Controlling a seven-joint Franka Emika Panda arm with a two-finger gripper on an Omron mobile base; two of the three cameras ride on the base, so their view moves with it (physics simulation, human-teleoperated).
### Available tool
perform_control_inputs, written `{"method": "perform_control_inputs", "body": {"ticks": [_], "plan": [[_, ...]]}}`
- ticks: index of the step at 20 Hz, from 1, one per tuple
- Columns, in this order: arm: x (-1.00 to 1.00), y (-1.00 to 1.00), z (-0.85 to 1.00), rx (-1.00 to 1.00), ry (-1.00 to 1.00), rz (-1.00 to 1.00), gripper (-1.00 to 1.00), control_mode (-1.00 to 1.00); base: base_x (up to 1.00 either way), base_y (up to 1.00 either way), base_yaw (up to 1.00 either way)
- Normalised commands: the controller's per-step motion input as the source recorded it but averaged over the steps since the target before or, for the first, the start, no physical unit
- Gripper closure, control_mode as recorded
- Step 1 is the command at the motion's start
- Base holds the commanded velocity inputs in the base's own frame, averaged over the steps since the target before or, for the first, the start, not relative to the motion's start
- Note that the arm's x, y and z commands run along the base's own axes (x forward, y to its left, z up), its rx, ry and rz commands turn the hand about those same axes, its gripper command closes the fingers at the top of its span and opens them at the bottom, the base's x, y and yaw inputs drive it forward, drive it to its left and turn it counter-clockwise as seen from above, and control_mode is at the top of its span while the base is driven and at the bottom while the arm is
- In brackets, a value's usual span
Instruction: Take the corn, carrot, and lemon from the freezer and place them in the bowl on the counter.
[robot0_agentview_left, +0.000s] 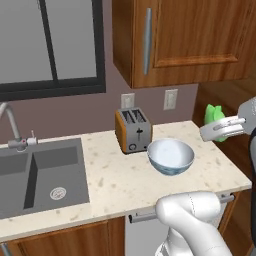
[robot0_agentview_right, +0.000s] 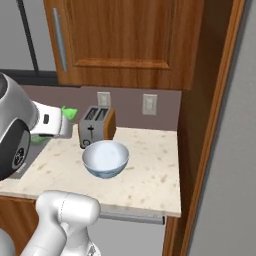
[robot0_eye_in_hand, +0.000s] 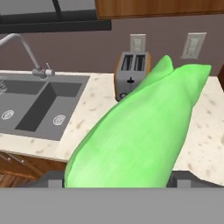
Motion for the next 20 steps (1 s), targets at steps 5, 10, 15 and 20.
{"method": "perform_control_inputs", "body": {"ticks": [5, 10, 15, 20], "plan": [[0.00, 0.00, 0.00, 0.00, 0.00, 0.00, 1.00, 1.00, 0.17, -0.45, 0.15], [0.00, 0.00, 0.00, 0.00, 0.00, 0.00, 1.00, 1.00, 0.19, -0.52, 0.16], [0.24, -0.01, -0.05, 0.00, 0.00, 0.00, 1.00, -1.00, 0.10, -0.09, 0.01], [0.60, 0.04, -0.10, 0.00, 0.02, 0.00, 1.00, -1.00, 0.00, 0.00, 0.00]]}}
